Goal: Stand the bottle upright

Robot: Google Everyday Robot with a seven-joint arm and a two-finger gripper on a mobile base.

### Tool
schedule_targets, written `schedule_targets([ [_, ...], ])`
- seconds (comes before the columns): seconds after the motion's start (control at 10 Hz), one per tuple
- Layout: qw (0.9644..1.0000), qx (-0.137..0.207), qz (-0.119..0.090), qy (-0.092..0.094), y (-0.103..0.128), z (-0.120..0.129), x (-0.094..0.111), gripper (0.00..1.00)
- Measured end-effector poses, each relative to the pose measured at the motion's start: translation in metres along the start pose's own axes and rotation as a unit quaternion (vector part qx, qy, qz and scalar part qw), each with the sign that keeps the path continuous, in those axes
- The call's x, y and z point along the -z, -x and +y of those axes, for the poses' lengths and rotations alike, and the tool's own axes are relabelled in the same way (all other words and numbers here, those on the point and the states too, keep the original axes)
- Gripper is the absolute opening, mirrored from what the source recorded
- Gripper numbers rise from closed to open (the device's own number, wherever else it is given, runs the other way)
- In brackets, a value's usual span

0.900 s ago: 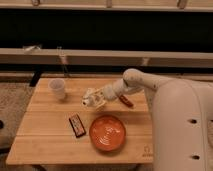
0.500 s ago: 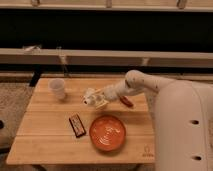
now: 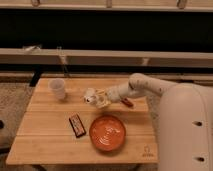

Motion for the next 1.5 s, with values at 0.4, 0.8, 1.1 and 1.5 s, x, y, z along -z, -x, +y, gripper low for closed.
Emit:
schedule_targets([
  [0.4, 0.9998, -0.011, -0.003, 0.018, 0.004, 0.003, 0.007, 0.18],
  [0.8, 0.9990, -0.022, -0.004, 0.038, 0.008, 0.009, 0.015, 0.18],
  [1.1, 0.9978, -0.034, 0.001, 0.056, 0.012, 0.012, 0.021, 0.18],
  [1.5, 0.9950, -0.052, 0.011, 0.084, 0.016, 0.017, 0.030, 0.18],
])
